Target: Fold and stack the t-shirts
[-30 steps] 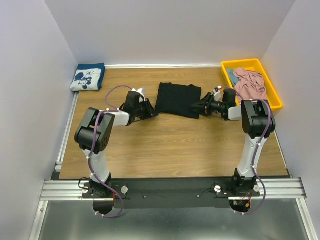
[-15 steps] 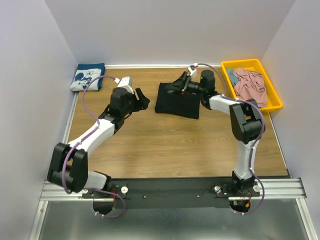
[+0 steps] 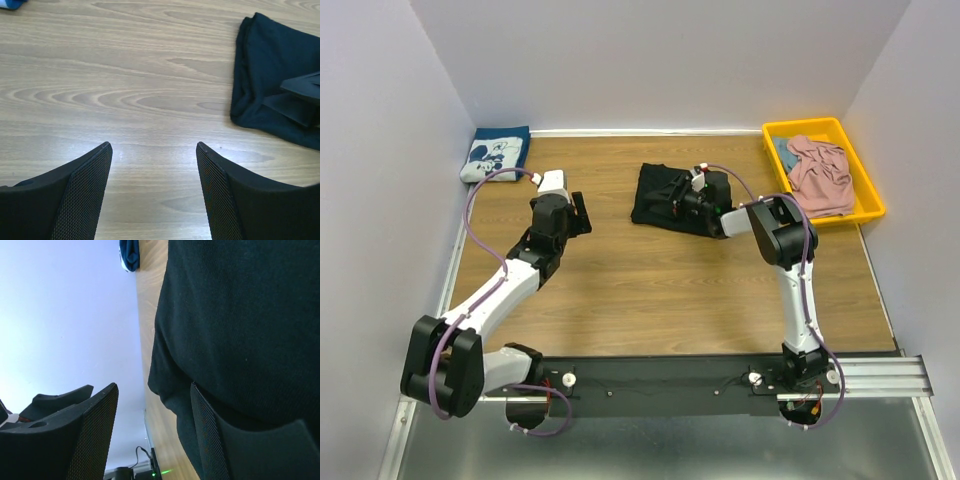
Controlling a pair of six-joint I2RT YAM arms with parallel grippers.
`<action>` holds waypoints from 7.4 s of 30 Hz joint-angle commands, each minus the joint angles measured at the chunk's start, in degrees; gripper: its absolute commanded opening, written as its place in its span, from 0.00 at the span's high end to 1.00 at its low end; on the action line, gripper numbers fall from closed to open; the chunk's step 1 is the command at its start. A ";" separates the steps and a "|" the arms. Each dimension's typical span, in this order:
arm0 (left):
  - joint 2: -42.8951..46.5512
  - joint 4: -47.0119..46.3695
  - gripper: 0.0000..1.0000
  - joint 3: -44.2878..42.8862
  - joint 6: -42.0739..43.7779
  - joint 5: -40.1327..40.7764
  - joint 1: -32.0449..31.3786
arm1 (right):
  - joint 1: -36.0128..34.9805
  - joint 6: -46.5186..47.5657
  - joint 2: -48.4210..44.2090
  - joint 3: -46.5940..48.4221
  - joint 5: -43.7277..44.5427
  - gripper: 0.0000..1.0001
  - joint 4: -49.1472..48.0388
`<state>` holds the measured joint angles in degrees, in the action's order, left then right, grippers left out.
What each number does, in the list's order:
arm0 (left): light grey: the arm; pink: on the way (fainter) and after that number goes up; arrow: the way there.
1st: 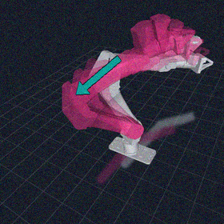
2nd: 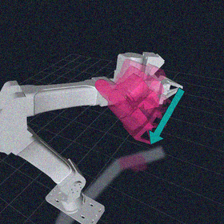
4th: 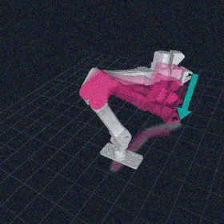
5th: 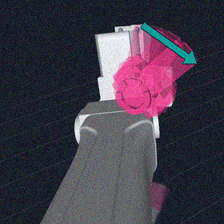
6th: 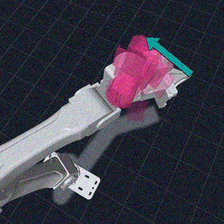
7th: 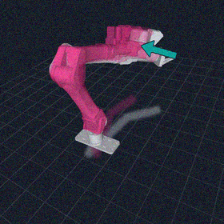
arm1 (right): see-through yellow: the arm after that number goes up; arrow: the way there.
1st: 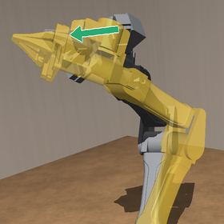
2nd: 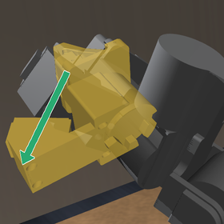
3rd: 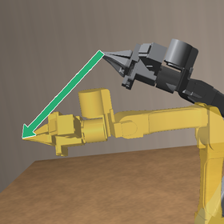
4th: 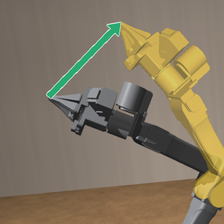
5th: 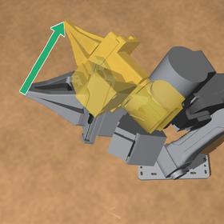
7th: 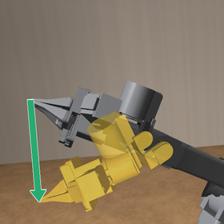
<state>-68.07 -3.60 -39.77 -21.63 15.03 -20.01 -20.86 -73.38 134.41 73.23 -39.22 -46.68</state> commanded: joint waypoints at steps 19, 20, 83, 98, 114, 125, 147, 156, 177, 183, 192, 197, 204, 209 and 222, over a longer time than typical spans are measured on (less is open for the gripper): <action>-3.03 -1.59 0.24 -2.24 1.68 2.46 -0.12 | -6.99 -4.22 3.65 8.76 9.34 0.33 2.73; -3.20 -1.59 0.24 -2.33 1.68 2.46 -0.03 | -7.43 -4.40 4.62 8.94 9.43 0.33 2.73; -4.17 -1.24 0.24 -3.21 1.68 -2.11 -0.03 | 14.20 53.16 -29.53 0.16 18.73 0.38 60.20; -8.66 0.34 0.21 -4.88 0.80 -3.69 0.50 | -13.15 62.30 -26.58 7.70 45.81 0.38 68.91; -8.83 0.43 0.06 -5.14 1.41 -4.57 1.38 | -21.41 65.91 -16.20 12.99 52.84 0.43 73.39; -10.32 -0.89 0.02 -4.97 -1.57 -11.15 3.13 | -22.38 66.70 -10.40 11.15 59.08 0.73 74.10; -31.67 -13.70 0.02 -14.81 -33.72 -37.87 3.14 | -21.06 66.10 -21.99 14.22 49.24 0.99 74.10; -42.83 -19.25 0.02 -20.78 -41.38 -43.85 2.52 | -20.01 64.51 -22.70 15.27 46.52 0.99 74.10; -53.13 -17.41 0.24 -28.96 -45.61 -37.97 -0.91 | -19.92 62.40 -23.40 16.42 43.88 0.99 74.01; -53.39 -15.57 0.65 -31.33 -43.68 -35.33 -1.43 | -19.92 61.70 -23.93 16.15 43.00 0.99 74.01; -54.18 -6.71 1.00 -37.65 -31.57 -33.05 -0.82 | -19.92 61.34 -26.83 13.70 46.16 0.62 74.10; -55.67 5.77 1.00 -45.20 -18.12 -29.54 2.07 | -19.66 61.87 -32.44 7.39 50.90 0.20 74.53; -60.41 24.22 1.00 -60.58 3.24 -18.47 5.85 | -18.08 58.98 -43.70 -3.69 55.04 0.00 77.17; -64.37 32.07 1.00 -72.62 14.85 -3.72 7.79 | -17.63 57.48 -47.83 -7.40 56.01 0.00 82.87; -70.09 31.20 1.00 -88.63 37.44 18.97 15.43 | -17.46 55.28 -42.66 -3.81 54.69 0.00 89.21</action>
<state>-137.47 27.97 -123.98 6.59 23.68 -7.33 -38.52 -16.71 89.17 66.48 14.79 39.64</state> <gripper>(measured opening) 0.022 0.997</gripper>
